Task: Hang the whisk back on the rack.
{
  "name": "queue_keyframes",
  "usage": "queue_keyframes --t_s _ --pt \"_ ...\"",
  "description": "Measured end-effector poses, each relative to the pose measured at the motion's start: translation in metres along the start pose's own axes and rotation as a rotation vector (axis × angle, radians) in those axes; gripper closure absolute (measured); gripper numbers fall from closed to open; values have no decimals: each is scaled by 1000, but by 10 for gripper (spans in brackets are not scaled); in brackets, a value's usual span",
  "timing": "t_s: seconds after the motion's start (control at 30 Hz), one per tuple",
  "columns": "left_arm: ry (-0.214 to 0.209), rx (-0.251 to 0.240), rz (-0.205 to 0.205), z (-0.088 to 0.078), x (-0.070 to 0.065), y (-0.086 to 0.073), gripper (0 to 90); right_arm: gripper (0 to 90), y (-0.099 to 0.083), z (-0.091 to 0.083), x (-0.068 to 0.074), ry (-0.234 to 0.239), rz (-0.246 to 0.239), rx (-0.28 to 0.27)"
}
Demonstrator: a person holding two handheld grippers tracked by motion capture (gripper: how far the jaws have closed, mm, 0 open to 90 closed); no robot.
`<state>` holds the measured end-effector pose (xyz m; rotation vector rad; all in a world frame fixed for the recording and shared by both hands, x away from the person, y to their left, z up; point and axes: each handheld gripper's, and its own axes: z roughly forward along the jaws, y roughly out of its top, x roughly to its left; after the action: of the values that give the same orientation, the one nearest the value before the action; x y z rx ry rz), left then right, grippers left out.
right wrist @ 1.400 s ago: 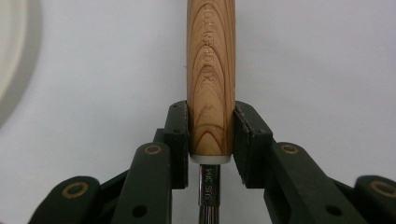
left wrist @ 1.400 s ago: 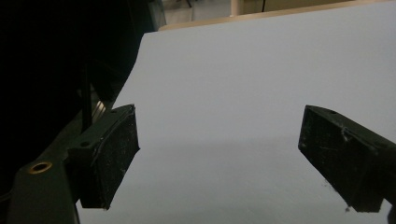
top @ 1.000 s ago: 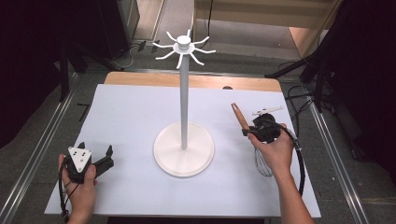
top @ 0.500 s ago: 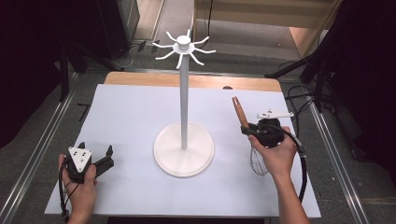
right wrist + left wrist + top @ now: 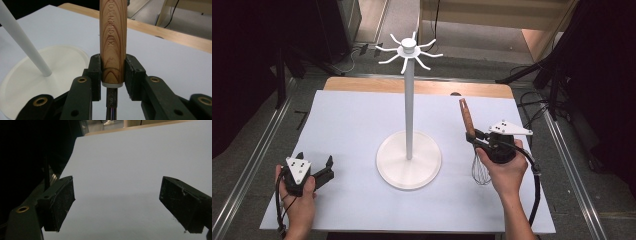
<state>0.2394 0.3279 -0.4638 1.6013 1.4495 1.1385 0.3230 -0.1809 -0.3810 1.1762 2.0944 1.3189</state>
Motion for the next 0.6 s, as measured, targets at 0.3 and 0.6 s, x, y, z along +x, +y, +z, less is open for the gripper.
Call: queue_keyframes --t_s 0.3,0.6 --pt "-10 8 -5 0 1 0 134 712 5 -13 6 39 5 -87" --pt "-15 8 -4 1 1 0 135 713 8 -24 17 72 0 -163"
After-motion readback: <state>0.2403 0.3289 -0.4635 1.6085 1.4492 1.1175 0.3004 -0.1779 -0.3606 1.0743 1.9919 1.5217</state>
